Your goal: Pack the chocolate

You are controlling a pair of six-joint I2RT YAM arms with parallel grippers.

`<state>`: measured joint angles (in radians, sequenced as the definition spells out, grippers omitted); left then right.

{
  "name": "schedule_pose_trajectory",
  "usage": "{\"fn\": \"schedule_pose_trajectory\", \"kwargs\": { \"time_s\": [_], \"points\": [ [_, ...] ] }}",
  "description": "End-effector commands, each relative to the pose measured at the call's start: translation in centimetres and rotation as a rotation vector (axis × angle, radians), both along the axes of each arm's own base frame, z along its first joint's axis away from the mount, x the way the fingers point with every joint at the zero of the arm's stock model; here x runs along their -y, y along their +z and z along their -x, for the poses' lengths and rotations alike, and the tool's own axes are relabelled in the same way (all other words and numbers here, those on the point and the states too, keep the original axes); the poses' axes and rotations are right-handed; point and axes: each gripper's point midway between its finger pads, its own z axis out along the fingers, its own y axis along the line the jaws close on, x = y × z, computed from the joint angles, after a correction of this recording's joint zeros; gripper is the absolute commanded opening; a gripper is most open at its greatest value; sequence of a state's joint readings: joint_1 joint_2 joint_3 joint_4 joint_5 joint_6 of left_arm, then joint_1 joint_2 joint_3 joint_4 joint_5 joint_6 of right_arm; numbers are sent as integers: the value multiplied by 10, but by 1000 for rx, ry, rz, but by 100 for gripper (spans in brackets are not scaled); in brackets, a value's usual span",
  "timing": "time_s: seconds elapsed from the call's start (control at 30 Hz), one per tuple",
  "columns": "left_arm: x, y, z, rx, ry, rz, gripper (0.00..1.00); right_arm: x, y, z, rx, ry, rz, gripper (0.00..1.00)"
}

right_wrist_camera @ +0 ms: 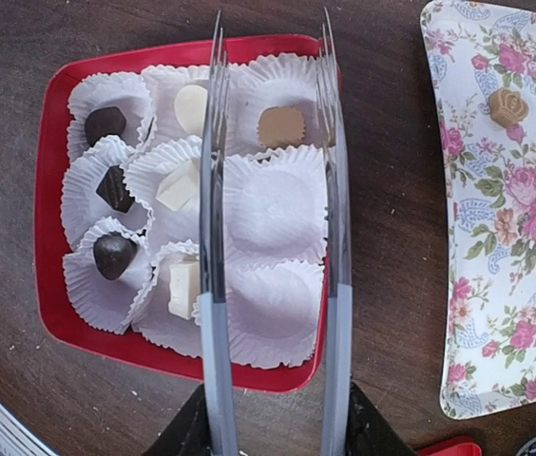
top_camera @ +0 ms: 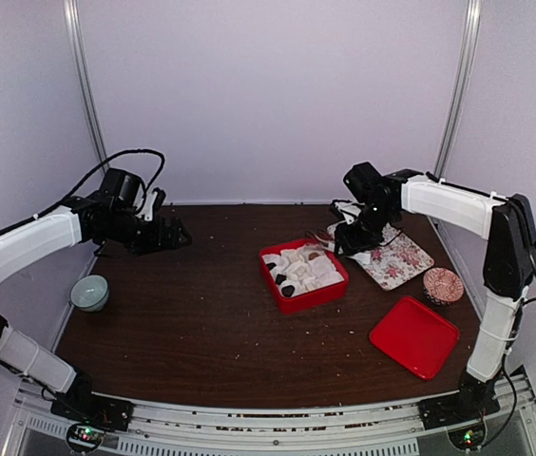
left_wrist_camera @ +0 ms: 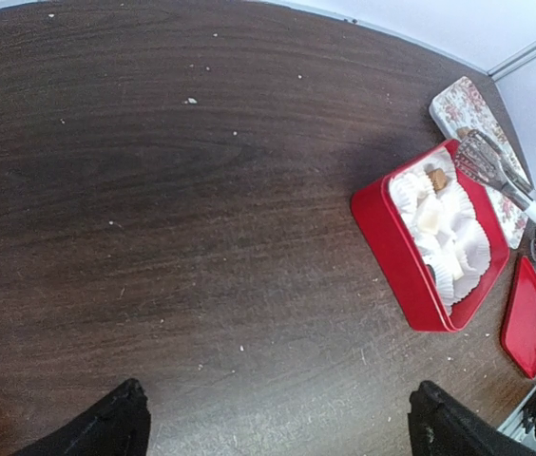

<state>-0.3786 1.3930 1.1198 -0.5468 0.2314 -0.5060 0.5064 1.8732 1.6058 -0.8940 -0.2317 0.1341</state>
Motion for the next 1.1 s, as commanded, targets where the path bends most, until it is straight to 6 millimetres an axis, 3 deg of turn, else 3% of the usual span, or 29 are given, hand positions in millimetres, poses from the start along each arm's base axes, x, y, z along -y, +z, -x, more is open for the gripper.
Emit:
{"fn": "schedule_pose_trajectory", "kwargs": {
  "time_s": [0.0, 0.23, 0.4, 0.53, 1.07],
  "points": [
    [-3, 14, -3, 58, 4, 17, 98, 8, 54, 6, 111, -9, -35, 40],
    [-3, 15, -1, 66, 0, 21, 98, 55, 68, 6, 138, -108, -29, 41],
    [-3, 16, -1, 72, 3, 20, 98, 96, 59, -3, 118, -206, 4, 42],
    [-3, 16, -3, 71, 8, 18, 98, 119, 49, -14, 89, -259, 30, 42],
    [-2, 10, -10, 50, 14, 10, 98, 123, -2, -54, 2, -271, 102, 44]
  ]
}}
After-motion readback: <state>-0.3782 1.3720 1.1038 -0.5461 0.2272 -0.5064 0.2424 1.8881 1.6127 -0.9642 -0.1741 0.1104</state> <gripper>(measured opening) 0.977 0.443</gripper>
